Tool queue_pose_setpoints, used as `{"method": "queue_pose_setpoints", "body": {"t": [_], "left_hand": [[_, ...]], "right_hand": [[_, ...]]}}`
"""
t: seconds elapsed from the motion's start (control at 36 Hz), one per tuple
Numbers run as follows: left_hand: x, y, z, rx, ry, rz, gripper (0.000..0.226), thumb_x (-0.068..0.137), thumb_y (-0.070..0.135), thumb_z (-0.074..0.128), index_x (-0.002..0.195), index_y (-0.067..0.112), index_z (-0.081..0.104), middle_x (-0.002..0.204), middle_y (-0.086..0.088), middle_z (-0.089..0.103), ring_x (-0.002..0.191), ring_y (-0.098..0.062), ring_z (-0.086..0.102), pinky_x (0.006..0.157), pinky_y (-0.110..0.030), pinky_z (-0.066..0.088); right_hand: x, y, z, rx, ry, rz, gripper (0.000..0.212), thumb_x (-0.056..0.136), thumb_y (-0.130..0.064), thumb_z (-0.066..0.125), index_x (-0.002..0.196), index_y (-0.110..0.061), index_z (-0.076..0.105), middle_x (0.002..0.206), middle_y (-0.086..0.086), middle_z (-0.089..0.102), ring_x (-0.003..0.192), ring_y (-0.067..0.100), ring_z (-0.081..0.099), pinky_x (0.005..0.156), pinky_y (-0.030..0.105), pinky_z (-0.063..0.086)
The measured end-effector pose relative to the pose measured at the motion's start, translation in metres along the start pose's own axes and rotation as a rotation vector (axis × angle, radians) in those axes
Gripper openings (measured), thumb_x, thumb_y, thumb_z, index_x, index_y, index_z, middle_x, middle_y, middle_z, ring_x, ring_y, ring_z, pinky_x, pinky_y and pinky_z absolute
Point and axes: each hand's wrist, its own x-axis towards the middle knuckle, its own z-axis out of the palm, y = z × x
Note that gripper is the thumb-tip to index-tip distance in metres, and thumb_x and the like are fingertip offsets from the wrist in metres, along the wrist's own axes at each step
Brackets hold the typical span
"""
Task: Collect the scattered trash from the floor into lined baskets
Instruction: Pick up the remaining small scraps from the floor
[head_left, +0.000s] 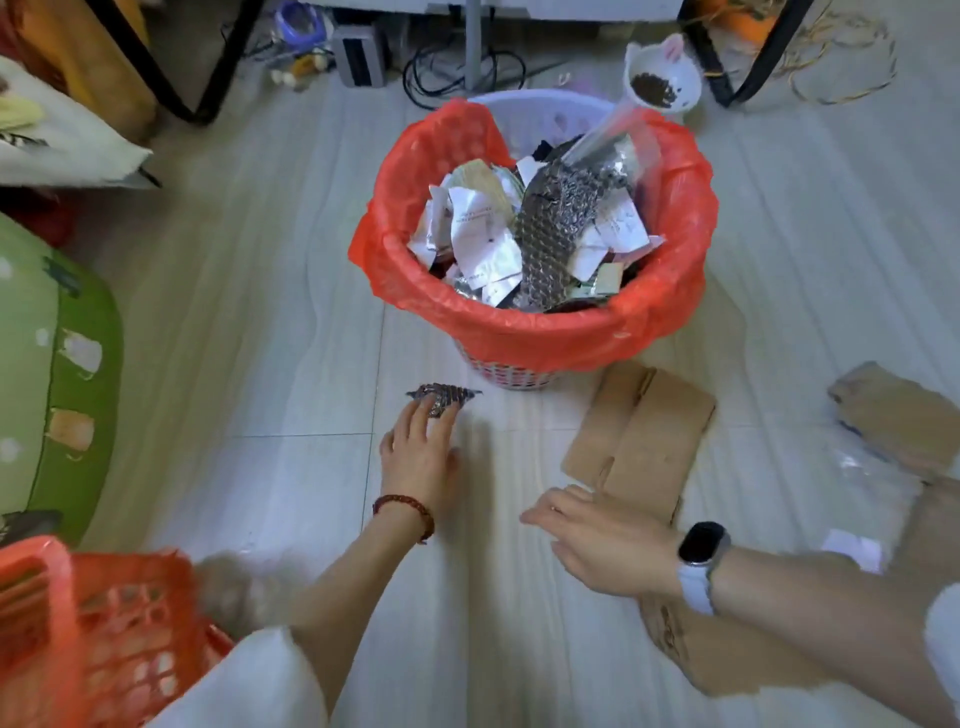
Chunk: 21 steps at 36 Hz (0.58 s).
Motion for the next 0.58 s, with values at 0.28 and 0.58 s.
{"method": "queue_pose_setpoints", "body": {"t": [0.28, 0.58], "left_hand": [[0.033, 0.005, 0.026, 0.037, -0.105, -0.02, 0.035, 0.091, 0.008, 0.044, 0.124, 0.017, 0.051, 0.125, -0.01, 0.046, 0.111, -0.031, 0.041, 0.082, -0.039, 0.046], [-0.036, 0.109, 0.058, -0.21, -0.155, 0.66, 0.036, 0.063, 0.001, 0.075, 0.089, 0.019, 0.06, 0.081, 0.0, 0.063, 0.065, -0.02, 0.061, 0.044, -0.023, 0.048]], "right_hand": [[-0.026, 0.014, 0.02, 0.226, 0.185, 0.161, 0.041, 0.091, -0.013, 0.03, 0.126, -0.012, 0.052, 0.118, 0.003, 0.057, 0.103, 0.022, 0.058, 0.084, 0.025, 0.045], [-0.143, 0.111, 0.019, 0.147, 0.225, 0.831, 0.043, 0.089, -0.006, 0.044, 0.132, -0.006, 0.045, 0.129, 0.015, 0.045, 0.119, 0.033, 0.042, 0.098, 0.036, 0.038]]}}
